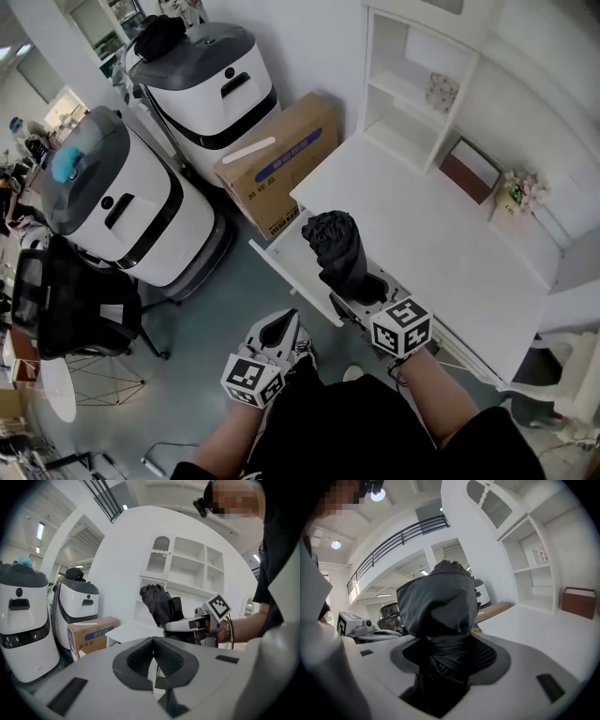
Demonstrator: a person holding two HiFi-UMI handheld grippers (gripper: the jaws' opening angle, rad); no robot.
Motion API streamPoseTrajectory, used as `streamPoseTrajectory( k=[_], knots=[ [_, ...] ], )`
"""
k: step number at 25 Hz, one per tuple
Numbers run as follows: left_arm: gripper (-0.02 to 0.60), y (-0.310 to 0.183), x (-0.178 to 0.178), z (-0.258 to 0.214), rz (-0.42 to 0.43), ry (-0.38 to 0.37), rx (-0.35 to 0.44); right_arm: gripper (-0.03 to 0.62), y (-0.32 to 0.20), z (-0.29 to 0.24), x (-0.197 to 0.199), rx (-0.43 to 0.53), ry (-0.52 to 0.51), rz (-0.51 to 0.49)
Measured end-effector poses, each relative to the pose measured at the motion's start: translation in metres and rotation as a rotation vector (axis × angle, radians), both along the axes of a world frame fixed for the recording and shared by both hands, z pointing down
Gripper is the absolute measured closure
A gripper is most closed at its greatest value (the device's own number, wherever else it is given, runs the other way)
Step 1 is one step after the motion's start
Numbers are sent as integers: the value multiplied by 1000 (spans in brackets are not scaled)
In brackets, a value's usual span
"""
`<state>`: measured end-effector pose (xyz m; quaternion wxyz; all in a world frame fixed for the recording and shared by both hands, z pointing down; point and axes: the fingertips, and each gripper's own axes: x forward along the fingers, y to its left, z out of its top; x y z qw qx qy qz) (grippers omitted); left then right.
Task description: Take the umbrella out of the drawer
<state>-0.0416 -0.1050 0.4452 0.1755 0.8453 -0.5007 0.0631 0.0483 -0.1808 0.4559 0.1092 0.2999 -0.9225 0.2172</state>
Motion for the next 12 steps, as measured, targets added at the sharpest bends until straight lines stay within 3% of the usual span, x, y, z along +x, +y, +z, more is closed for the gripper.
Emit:
streamPoseTrajectory(
  k=[12],
  knots=[
    [578,52,28,-38,-92,0,53,346,67,-48,33,51,-88,-50]
  ],
)
